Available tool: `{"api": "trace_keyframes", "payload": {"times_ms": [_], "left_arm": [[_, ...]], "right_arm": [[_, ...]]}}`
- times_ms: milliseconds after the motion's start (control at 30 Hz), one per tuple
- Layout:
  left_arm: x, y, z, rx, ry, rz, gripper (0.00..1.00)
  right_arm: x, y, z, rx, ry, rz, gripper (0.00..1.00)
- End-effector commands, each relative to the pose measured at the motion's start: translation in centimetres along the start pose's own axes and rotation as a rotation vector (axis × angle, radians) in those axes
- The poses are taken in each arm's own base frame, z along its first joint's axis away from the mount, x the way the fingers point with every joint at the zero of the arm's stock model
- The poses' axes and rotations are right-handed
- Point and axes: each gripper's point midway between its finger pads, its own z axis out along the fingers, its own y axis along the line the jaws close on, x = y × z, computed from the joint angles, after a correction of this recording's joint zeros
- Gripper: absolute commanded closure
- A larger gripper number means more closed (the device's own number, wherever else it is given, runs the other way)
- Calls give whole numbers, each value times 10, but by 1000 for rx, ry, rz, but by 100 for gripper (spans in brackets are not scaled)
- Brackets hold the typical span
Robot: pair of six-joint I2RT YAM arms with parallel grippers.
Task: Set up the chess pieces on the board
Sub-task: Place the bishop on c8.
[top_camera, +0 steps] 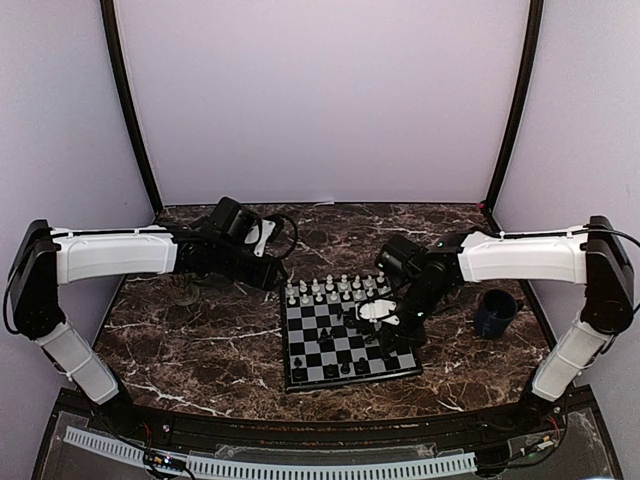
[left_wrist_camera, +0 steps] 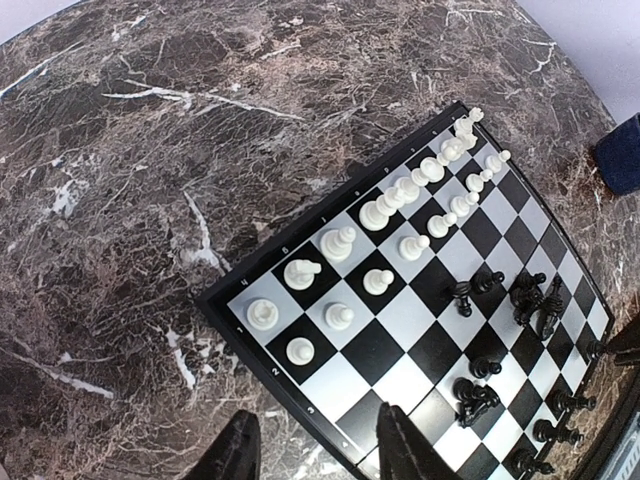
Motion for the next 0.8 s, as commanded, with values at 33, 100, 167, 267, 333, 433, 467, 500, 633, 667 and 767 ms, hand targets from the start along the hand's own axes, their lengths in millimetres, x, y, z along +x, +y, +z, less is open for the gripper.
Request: {"api": "trace_keyframes", "payload": {"times_ms": [33,100,167,267,333,433,467,500,633,667,767], "left_arm": [[-17,-4,-3,10,-33,14,58],[-16,-4,-2,11,-30,11,58],[-15,-5,-1,13,-26,11,58],[-14,-4,-1,15,-22,9,58],[-14,-5,-1,15,-22,9,58],[-12,-4,-1,13,-18,8,58],[-12,-4,0,12,-18,6,58],[-12,-3,0,12,-18,5,58],[-9,-4,4,15,-8,5,58],[-9,-4,4,18,-9,5,58],[-9,-4,3,18,-9,7,58]], "right_arm": [[-11,16,1,-23,-46,-70,93],[-12,18,3,-21,-48,-81,93],[-14,17,7,-15,-46,-88,93],[-17,16,11,-12,-40,-90,93],[-18,15,13,-11,-39,-93,93],[-17,14,16,-6,-34,-93,93],[-17,14,17,-8,-34,-93,92],[-17,15,17,-9,-35,-91,92],[-14,15,21,-17,-26,-88,92],[-14,15,22,-18,-24,-89,92],[-13,15,24,-20,-19,-88,92]]}}
